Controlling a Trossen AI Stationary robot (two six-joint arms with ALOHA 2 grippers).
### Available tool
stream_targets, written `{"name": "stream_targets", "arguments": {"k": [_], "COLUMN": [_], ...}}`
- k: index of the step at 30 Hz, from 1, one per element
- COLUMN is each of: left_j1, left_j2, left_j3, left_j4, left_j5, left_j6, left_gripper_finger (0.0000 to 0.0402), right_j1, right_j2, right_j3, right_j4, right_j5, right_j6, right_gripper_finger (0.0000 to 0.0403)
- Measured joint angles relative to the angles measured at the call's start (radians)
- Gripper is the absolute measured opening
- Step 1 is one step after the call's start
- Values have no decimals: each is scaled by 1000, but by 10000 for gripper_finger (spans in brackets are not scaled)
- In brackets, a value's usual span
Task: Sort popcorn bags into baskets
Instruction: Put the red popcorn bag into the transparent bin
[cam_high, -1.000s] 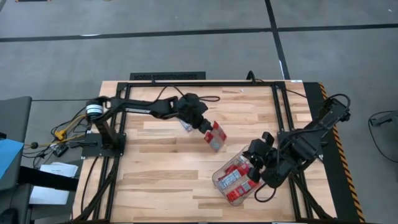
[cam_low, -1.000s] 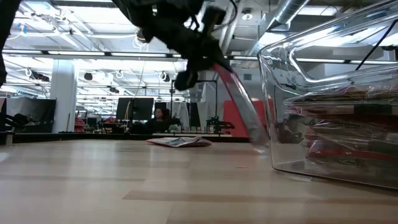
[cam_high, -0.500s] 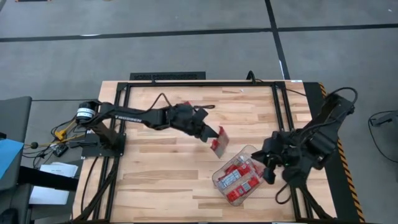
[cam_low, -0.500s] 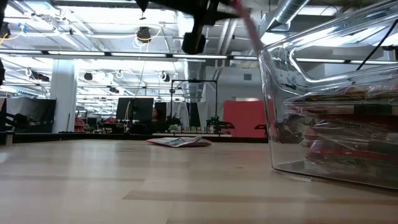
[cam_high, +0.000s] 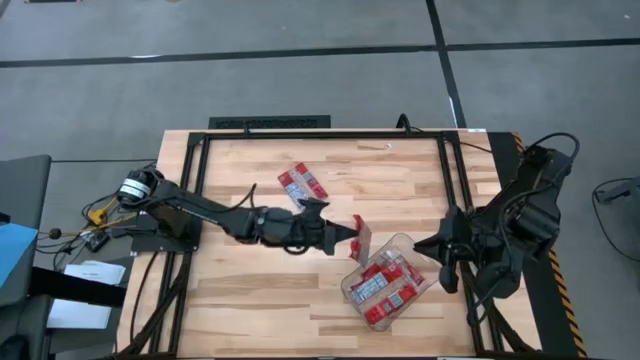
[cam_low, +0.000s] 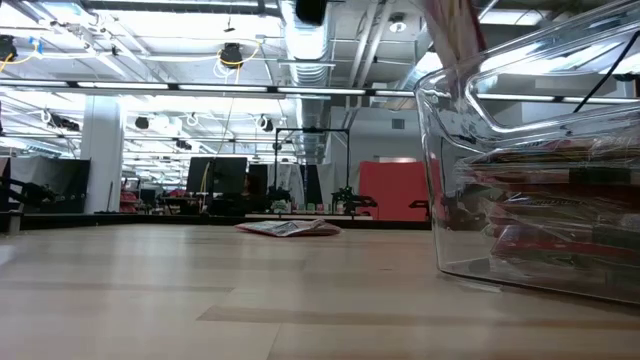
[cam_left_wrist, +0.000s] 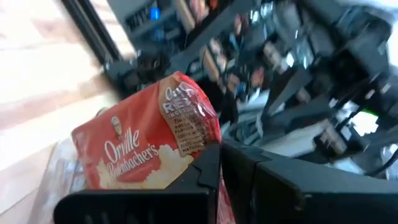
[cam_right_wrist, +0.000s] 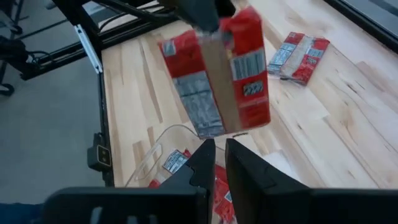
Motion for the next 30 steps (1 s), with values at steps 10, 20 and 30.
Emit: {"name": "stream_targets", "arguments": {"k": [10,20,30], "left_j1": [-98,-106,-102], "left_j2": [91,339,554], "left_j3": [43,323,417], "left_j4": [138,147,177], "left_j5": [-217,-187,-173], "left_j6": [-9,33,-197], "left_gripper_finger": [0,0,0], "right_j1": [41,57,57], "right_j2": [5,5,5], "right_j3": [0,0,0], "right_j4": [-2,-1,1], "right_j5": [2,19,25], "right_j6": [-2,0,0], "right_gripper_finger": [63,63,63]}}
